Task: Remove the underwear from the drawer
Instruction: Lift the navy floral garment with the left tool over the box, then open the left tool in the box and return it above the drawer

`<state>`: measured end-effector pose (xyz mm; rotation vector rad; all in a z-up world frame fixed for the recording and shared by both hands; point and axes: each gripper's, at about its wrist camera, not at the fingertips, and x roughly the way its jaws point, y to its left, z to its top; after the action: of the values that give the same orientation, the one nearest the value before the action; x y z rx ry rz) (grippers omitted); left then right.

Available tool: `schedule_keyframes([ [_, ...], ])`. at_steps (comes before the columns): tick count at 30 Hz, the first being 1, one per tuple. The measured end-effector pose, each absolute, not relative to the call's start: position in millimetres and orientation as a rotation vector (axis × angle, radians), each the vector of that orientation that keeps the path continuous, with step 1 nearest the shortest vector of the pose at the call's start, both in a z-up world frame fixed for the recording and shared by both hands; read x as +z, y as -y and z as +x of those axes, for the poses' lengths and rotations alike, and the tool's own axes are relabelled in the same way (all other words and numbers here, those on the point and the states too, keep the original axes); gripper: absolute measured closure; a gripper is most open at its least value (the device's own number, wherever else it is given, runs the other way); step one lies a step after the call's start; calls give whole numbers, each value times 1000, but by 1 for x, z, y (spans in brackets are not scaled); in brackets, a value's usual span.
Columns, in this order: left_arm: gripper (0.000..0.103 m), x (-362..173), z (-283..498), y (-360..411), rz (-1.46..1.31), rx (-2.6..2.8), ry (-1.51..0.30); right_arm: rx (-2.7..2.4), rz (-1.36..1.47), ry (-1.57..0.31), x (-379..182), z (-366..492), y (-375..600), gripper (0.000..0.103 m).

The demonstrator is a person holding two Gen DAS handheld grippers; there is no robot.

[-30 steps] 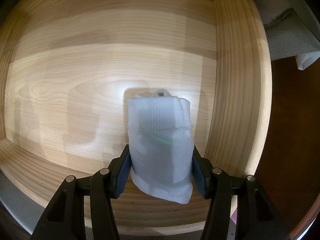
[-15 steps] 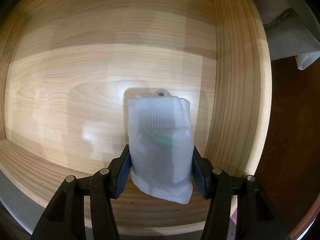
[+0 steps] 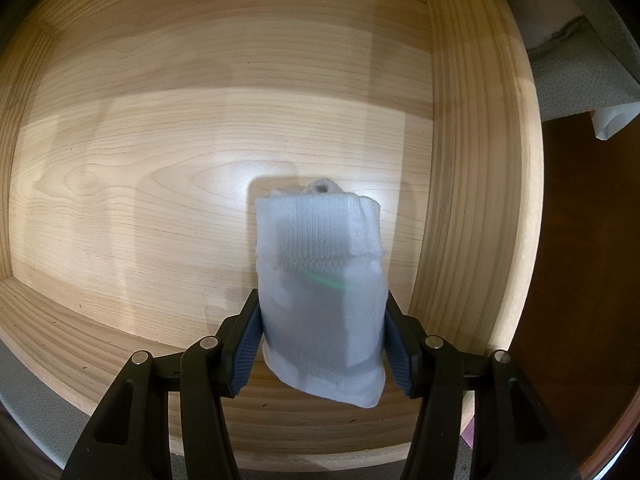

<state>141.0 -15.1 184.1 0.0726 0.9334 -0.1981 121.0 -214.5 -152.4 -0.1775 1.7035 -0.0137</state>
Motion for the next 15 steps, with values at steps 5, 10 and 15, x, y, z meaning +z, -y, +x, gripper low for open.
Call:
schedule_keyframes([
  [5, 81, 178, 173, 31, 89, -201, -936, -11, -175, -1702, -153, 122, 217, 50],
  [10, 81, 158, 201, 44, 120, -194, -967, -11, -173, -1701, -153, 122, 217, 49],
  [15, 81, 130, 224, 48, 113, -172, -1011, -9, -169, -1698, -153, 122, 218, 49],
])
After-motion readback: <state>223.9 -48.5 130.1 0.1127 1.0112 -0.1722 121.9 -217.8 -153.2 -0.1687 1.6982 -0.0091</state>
